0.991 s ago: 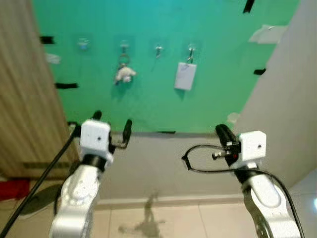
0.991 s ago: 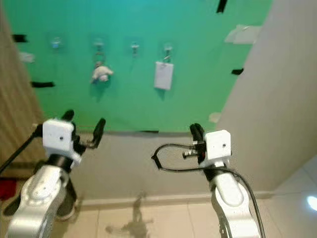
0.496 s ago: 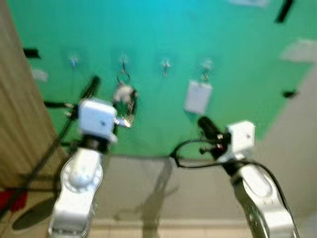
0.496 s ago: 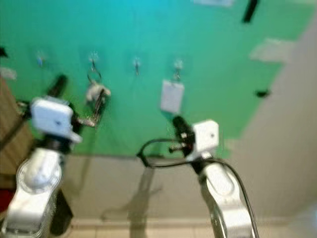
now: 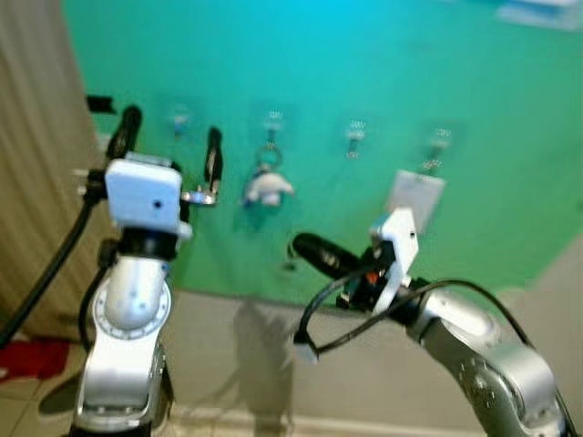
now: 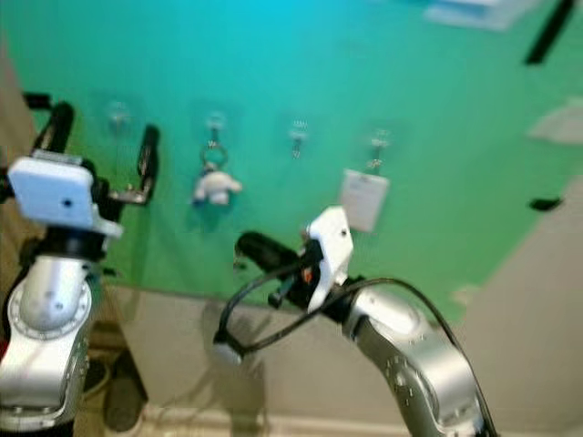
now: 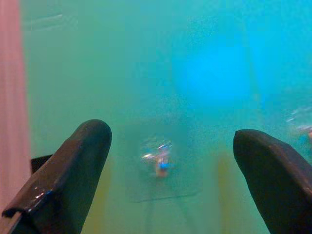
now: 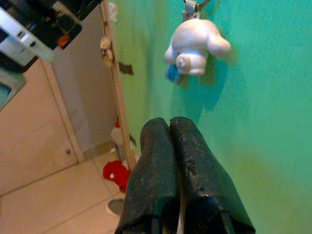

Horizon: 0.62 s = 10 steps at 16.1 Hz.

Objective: Hang keys on a hook

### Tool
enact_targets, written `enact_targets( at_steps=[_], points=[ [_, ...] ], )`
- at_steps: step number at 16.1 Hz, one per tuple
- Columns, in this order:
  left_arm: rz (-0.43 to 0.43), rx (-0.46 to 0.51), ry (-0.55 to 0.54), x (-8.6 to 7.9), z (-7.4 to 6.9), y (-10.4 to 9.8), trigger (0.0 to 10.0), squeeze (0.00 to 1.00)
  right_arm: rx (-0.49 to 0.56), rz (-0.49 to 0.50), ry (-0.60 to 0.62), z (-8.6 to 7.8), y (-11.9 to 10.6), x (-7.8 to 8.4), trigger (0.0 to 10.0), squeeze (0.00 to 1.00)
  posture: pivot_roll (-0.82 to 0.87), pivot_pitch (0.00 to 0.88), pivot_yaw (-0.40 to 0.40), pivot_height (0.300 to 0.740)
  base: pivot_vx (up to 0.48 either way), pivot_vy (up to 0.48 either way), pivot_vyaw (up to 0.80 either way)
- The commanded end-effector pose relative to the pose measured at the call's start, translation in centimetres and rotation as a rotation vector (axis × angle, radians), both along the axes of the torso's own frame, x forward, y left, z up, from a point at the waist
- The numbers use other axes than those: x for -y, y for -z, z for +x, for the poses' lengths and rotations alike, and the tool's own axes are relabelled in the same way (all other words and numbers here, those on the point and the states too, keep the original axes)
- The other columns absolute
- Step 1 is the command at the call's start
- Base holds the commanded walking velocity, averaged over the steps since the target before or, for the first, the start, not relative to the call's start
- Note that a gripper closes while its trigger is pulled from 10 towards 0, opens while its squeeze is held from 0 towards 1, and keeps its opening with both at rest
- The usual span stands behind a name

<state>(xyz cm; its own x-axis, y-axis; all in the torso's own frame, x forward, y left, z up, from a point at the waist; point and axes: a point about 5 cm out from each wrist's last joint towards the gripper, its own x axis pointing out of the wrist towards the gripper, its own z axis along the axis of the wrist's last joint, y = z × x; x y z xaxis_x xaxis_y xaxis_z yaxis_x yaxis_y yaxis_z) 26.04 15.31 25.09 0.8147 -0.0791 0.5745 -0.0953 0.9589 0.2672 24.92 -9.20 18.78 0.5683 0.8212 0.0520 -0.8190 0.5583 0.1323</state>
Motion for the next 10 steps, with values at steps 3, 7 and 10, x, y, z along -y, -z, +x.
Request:
enact_targets(
  at_steps=[3, 7, 10],
  points=[
    [-0.005, -0.018, -0.004, 0.0, 0.7, 0.2, 10.0, 0.00, 0.027, 0.043, 0.048, 2.5, -1.9, 0.1, 0.0, 0.00, 0.03, 0.000, -0.082, 0.732, 0.000, 0.000, 0.00],
    [0.009, -0.034, 0.014, 0.3, 0.9, 0.5, 10.0, 0.00, 0.046, 0.175, 0.008, 4.2, -5.2, 0.2, 0.0, 0.00, 0.05, 0.000, -0.087, 0.732, 0.000, 0.000, 0.00],
    [0.024, -0.040, 0.015, 0.4, 0.7, 0.8, 10.0, 0.00, 0.044, 0.249, 0.082, 5.1, -6.1, 2.0, 0.0, 0.00, 0.05, 0.000, -0.083, 0.732, 0.000, 0.000, 0.00]
  ],
)
